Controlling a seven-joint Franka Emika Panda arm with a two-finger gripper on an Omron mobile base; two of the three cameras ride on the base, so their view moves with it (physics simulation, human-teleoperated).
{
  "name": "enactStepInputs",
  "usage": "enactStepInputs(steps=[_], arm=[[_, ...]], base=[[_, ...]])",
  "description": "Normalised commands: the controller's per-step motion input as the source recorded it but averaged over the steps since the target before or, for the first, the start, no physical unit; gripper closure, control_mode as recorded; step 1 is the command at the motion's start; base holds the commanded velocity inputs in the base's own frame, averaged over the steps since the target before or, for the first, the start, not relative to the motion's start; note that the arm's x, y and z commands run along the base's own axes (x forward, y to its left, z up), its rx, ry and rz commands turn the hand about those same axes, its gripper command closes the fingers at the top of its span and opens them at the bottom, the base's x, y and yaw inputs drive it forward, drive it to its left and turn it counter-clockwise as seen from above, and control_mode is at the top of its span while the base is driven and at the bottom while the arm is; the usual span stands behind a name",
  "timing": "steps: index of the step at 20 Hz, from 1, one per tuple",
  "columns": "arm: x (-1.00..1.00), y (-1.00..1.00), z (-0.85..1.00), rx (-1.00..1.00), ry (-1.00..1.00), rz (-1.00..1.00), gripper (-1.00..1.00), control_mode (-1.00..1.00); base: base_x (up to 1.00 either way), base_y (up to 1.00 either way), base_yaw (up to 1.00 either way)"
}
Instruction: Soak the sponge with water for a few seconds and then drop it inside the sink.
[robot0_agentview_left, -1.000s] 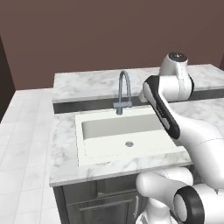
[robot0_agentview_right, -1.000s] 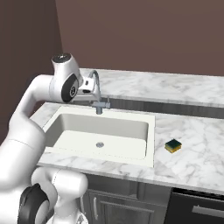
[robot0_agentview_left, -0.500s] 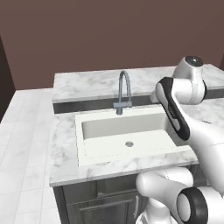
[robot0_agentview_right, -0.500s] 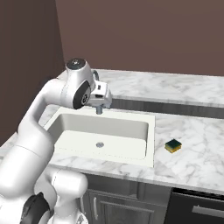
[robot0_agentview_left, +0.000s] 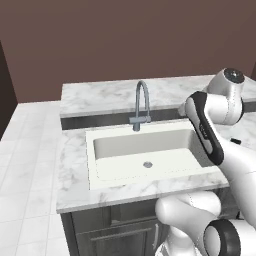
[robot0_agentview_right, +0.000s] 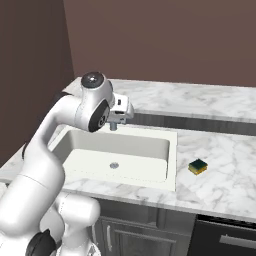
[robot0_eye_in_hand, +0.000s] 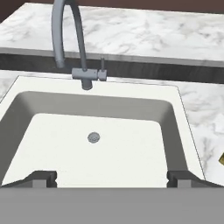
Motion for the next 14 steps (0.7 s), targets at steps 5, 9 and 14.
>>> enactStepInputs(steps=[5,9,14], arm=[[0.0,0.0,0.0,0.0,-0.2,0.0,-1.0,-1.0],[0.0,0.0,0.0,0.0,-0.23,0.0,-1.0,-1.0],[0.0,0.0,0.0,0.0,-0.23,0.02,-1.0,-1.0]], base=[[0.0,0.0,0.0],[0.0,0.0,0.0],[0.0,0.0,0.0]])
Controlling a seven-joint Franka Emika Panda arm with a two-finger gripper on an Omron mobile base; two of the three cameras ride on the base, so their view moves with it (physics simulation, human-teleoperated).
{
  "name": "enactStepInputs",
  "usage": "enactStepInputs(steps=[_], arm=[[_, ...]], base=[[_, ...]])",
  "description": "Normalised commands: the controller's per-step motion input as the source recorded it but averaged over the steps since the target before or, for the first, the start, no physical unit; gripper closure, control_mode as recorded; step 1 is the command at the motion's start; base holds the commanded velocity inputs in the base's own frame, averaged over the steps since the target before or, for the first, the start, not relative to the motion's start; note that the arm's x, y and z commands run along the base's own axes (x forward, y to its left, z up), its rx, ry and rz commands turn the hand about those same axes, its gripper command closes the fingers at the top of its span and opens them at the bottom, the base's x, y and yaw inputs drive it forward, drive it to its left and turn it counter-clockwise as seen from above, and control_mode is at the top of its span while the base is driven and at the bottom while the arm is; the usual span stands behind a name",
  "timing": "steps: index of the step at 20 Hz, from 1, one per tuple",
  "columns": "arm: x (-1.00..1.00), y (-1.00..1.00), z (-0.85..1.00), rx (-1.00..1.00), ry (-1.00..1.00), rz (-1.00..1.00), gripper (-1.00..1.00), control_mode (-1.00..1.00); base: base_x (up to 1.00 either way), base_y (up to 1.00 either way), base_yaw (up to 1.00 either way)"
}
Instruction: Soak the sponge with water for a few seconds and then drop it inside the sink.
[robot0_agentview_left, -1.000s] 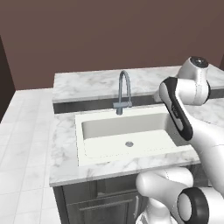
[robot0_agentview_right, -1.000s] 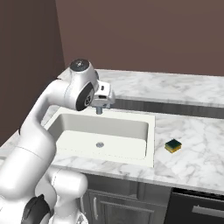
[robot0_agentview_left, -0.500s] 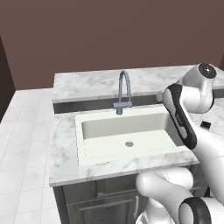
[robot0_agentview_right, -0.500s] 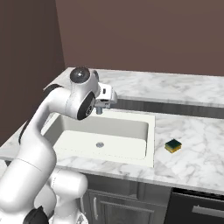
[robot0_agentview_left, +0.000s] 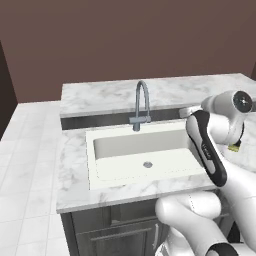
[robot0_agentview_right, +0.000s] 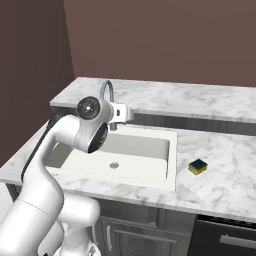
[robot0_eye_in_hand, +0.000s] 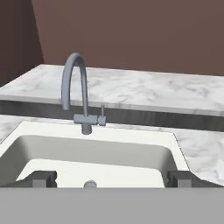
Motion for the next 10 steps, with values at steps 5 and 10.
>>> enactStepInputs(steps=[5,10], arm=[[0.0,0.0,0.0,0.0,-0.17,0.03,-1.0,-1.0],[0.0,0.0,0.0,0.0,-0.1,0.04,-1.0,-1.0]], base=[[0.0,0.0,0.0],[0.0,0.0,0.0]])
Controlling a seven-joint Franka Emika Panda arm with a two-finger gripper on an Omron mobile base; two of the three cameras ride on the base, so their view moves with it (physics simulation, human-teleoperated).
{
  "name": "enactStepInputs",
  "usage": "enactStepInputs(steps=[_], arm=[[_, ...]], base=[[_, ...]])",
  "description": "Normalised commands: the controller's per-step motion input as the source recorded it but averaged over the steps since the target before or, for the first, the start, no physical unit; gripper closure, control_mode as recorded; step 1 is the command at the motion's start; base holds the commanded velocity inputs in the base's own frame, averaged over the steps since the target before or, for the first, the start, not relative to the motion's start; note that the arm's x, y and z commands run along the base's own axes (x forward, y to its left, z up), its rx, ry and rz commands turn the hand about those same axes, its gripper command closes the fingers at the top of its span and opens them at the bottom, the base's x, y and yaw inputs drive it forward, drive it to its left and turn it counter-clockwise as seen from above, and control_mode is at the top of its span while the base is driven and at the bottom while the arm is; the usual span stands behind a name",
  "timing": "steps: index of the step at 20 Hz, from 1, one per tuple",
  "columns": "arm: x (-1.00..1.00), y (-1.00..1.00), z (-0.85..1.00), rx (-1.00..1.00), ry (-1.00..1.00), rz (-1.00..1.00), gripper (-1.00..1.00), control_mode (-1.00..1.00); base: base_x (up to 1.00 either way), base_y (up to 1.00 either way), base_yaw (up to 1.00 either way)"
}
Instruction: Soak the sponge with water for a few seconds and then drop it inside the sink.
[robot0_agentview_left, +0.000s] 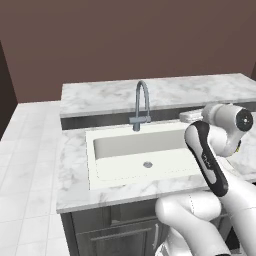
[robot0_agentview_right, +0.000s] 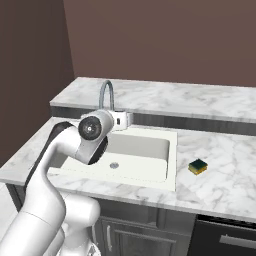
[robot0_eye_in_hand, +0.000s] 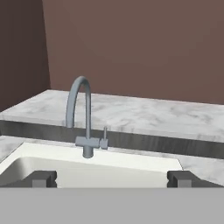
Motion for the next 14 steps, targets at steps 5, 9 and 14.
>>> enactStepInputs(steps=[5,9,14], arm=[[0.0,0.0,0.0,0.0,-0.01,0.06,-1.0,-1.0],[0.0,0.0,0.0,0.0,-0.01,0.07,-1.0,-1.0],[0.0,0.0,0.0,0.01,0.0,0.05,-1.0,-1.0]], base=[[0.0,0.0,0.0],[0.0,0.0,0.0],[0.0,0.0,0.0]])
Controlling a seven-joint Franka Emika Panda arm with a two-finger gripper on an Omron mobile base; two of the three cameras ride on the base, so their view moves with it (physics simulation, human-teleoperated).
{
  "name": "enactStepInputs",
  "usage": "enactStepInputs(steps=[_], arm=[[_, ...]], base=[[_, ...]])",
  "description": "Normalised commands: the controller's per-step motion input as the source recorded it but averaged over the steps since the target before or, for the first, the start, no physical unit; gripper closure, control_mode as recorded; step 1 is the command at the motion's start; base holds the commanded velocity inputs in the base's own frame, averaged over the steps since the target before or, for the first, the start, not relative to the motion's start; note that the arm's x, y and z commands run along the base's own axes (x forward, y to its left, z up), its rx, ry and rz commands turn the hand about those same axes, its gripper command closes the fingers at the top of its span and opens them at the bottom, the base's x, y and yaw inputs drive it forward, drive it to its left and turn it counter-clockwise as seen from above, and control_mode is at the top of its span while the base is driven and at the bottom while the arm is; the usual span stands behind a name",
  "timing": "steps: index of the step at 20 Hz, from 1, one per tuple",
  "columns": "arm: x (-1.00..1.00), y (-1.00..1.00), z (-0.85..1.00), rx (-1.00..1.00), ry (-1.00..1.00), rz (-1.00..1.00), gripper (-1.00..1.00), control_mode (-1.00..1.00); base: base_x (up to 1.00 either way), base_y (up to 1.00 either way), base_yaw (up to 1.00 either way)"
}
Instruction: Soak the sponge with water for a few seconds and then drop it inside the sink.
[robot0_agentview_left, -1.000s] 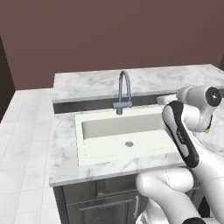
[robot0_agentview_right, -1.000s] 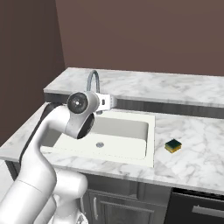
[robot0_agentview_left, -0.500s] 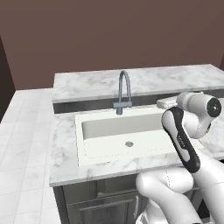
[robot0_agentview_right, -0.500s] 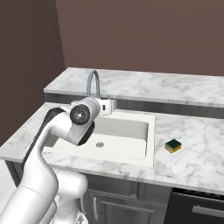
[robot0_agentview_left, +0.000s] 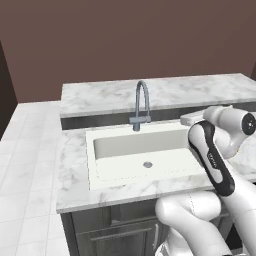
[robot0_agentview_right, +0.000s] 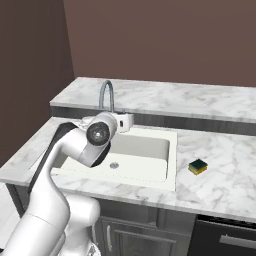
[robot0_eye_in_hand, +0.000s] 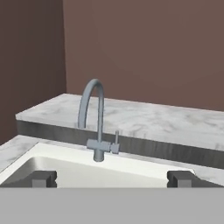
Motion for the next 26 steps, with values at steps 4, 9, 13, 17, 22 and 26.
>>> enactStepInputs(steps=[4,9,13,17,22,26], arm=[[0.0,0.01,-0.05,0.06,0.0,0.02,-1.0,-1.0],[0.0,0.0,-0.17,0.09,0.0,0.02,-1.0,-1.0],[0.0,0.04,-0.17,0.07,0.0,0.03,-1.0,-1.0],[0.0,0.14,-0.02,0.01,0.0,0.06,-1.0,-1.0],[0.0,0.16,0.0,0.0,0.0,0.06,-1.0,-1.0],[0.0,0.09,-0.01,0.0,0.0,0.09,-1.0,-1.0]], base=[[0.0,0.0,0.0],[0.0,0.0,0.0],[0.0,0.0,0.0],[0.0,0.0,0.0],[0.0,0.0,0.0],[0.0,0.0,0.0]])
